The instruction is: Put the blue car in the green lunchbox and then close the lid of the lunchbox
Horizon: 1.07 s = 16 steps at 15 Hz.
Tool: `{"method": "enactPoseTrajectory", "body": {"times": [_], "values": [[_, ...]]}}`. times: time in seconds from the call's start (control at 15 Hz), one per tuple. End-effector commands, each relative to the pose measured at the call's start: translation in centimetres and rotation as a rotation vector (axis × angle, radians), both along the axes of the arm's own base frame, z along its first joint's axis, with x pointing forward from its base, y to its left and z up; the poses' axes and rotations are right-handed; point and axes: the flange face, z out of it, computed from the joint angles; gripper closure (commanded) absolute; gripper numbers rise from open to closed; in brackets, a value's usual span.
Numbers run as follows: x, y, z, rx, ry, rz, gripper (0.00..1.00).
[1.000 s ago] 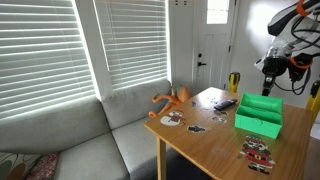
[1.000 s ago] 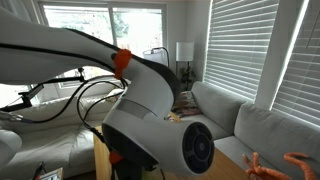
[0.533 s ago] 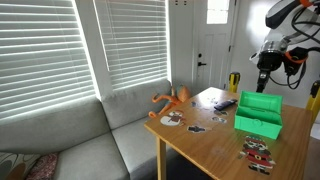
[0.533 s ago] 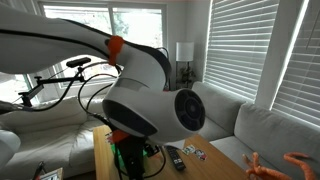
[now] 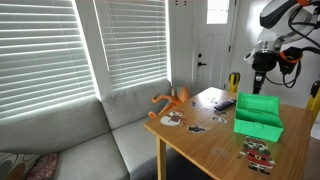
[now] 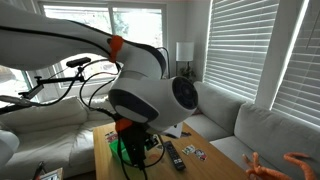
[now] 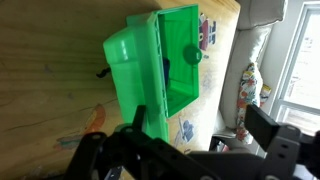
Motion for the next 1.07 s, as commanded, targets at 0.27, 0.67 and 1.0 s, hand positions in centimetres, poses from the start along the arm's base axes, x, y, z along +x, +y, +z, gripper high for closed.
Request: {"method": "enactPoseTrajectory", "body": {"times": [0.27,0.67,1.0], "values": [[-0.8,3.2,2.9,-0.084,-0.019,0.06,0.0],[-0.6,5.8,3.5,-0.146,-0.001,0.128,0.0],[-0.3,8.1,3.7,-0.185,0.006,0.176,0.0]]}}
